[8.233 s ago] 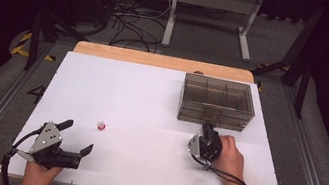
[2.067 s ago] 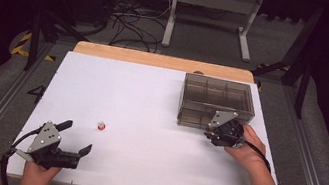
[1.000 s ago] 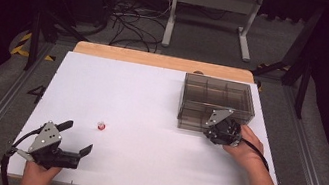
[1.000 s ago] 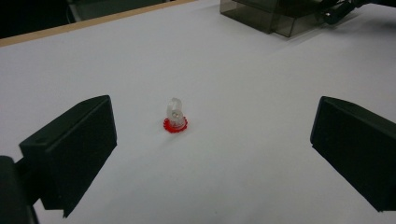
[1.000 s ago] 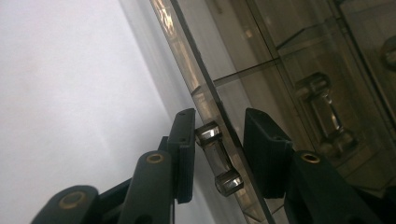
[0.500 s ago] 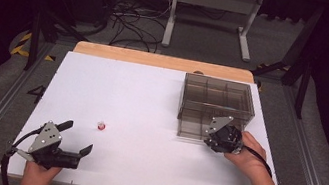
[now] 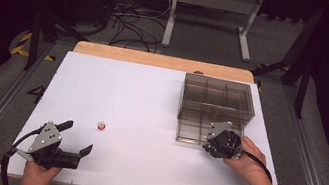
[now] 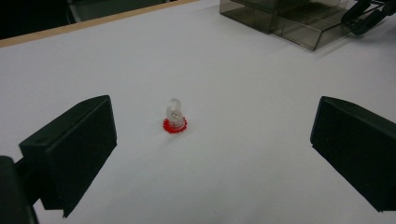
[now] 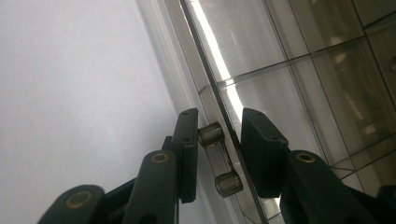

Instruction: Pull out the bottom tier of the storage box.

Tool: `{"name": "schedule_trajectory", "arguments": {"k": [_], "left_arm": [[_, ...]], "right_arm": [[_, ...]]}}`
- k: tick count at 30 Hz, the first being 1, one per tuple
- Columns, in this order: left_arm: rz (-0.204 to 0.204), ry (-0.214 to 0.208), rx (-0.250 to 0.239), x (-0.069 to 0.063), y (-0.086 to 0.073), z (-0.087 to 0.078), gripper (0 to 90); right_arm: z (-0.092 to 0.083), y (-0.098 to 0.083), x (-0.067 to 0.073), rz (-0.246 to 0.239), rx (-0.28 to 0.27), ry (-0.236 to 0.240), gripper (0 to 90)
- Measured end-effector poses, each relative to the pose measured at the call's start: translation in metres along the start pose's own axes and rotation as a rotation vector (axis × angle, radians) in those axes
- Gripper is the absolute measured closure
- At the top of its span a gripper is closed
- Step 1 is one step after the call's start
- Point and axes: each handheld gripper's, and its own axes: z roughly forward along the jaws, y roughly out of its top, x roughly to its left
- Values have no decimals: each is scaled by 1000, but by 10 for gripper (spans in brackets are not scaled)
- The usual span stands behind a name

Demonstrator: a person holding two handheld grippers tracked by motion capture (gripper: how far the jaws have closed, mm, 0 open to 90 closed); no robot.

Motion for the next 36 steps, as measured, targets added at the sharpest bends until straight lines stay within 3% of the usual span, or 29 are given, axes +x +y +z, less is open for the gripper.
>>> {"name": "schedule_trajectory", "arguments": {"k": [7, 20, 22, 24, 30, 36], "left_arm": [[5, 1, 1, 0, 0, 0, 12], [5, 1, 0, 0, 0, 1, 12], [5, 2, 2, 0, 0, 0, 12], [0, 0, -2, 0, 0, 0, 12], [10, -1, -2, 1, 0, 0, 12], [3, -3, -2, 1, 0, 0, 11]], "right_arm": [[0, 0, 5, -18, 4, 14, 689], [-2, -1, 5, 1, -10, 12, 655], [-5, -1, 4, 1, -33, 15, 624], [-13, -1, 2, 26, -90, 7, 582], [-27, 3, 1, 80, -174, -7, 451], [-32, 8, 2, 87, -218, -11, 361]]}}
